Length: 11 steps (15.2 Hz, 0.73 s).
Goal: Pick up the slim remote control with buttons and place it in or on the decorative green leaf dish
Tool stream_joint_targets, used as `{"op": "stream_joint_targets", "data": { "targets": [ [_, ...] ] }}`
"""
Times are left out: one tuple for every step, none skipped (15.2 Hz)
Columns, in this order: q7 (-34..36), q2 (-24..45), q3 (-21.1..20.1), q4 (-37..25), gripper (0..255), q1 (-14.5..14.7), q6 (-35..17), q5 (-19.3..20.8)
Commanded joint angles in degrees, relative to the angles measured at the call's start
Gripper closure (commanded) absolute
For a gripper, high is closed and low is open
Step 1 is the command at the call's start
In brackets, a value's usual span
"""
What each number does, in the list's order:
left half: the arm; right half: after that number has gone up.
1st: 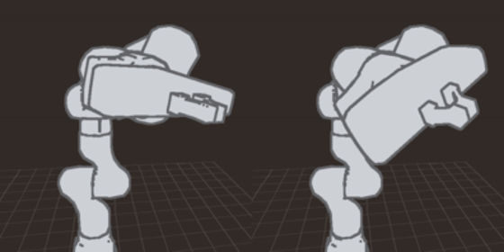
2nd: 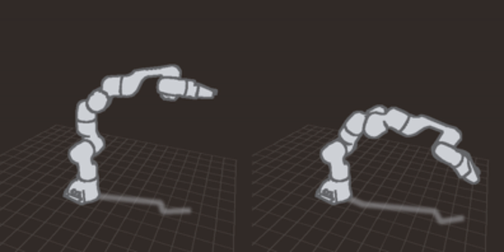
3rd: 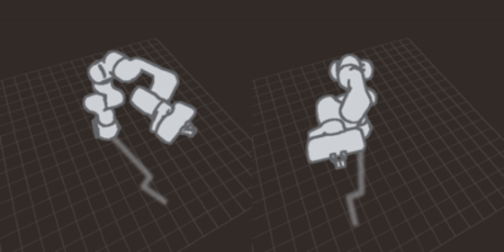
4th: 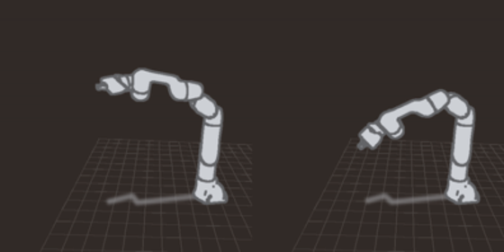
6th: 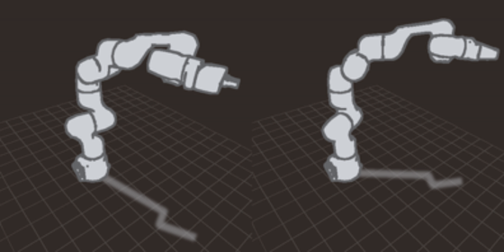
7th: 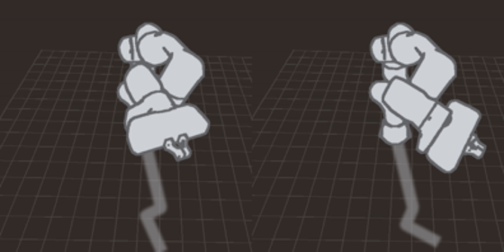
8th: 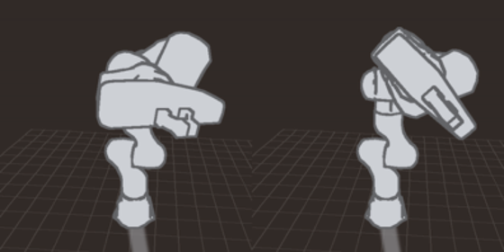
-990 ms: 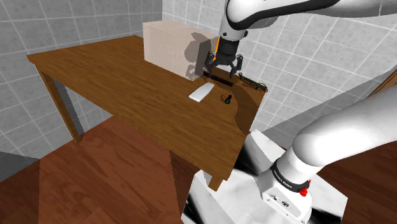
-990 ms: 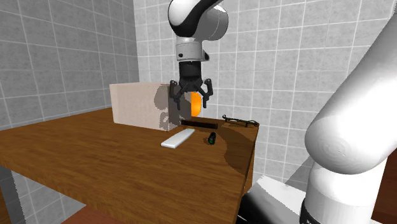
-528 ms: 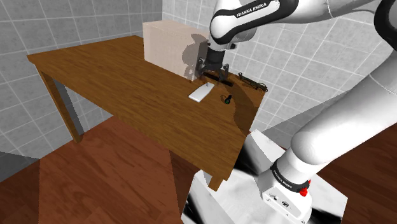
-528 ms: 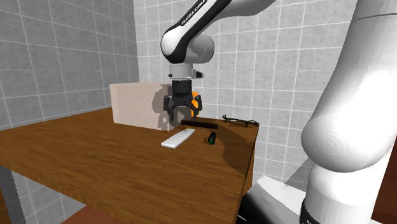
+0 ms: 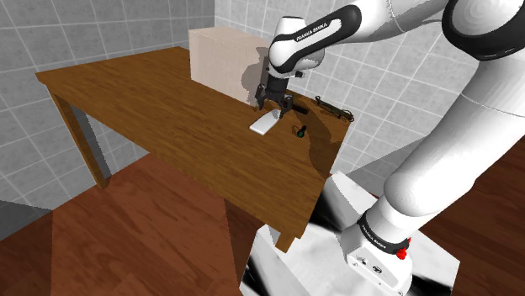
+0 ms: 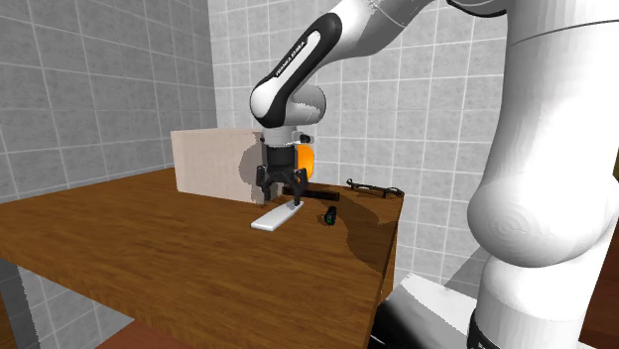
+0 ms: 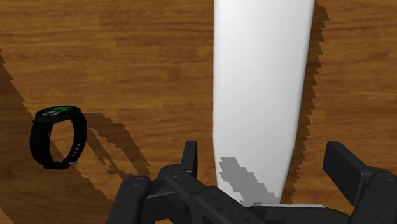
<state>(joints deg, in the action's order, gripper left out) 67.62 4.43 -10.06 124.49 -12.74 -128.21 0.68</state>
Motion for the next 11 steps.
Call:
{"op": "stream_joint_targets", "data": {
  "targets": [
    [0.36, 1.01, 0.08, 0.49, 0, -0.02, -1.53, 0.24],
    [0.44, 1.45, 0.09, 0.78, 0, 0.00, -2.26, 0.35],
    [0.52, 1.91, 0.11, 1.06, 0, 0.01, -3.00, 0.46],
    [0.60, 2.38, 0.12, 1.33, 0, 0.03, -3.72, 0.58],
    [0.65, 2.65, 0.13, 1.48, 0, 0.04, -4.14, 0.65],
    [0.65, 2.65, 0.13, 1.48, 0, 0.04, -4.14, 0.65],
    [0.65, 2.65, 0.13, 1.48, 0, 0.04, -4.14, 0.65],
    [0.65, 2.65, 0.14, 1.48, 0, 0.04, -4.14, 0.65],
    [0.65, 2.65, 0.14, 1.48, 0, 0.04, -4.14, 0.65],
    [0.65, 2.65, 0.14, 1.48, 0, 0.04, -4.14, 0.65],
    [0.65, 2.65, 0.14, 1.48, 0, 0.04, -4.14, 0.65]
  ]
}}
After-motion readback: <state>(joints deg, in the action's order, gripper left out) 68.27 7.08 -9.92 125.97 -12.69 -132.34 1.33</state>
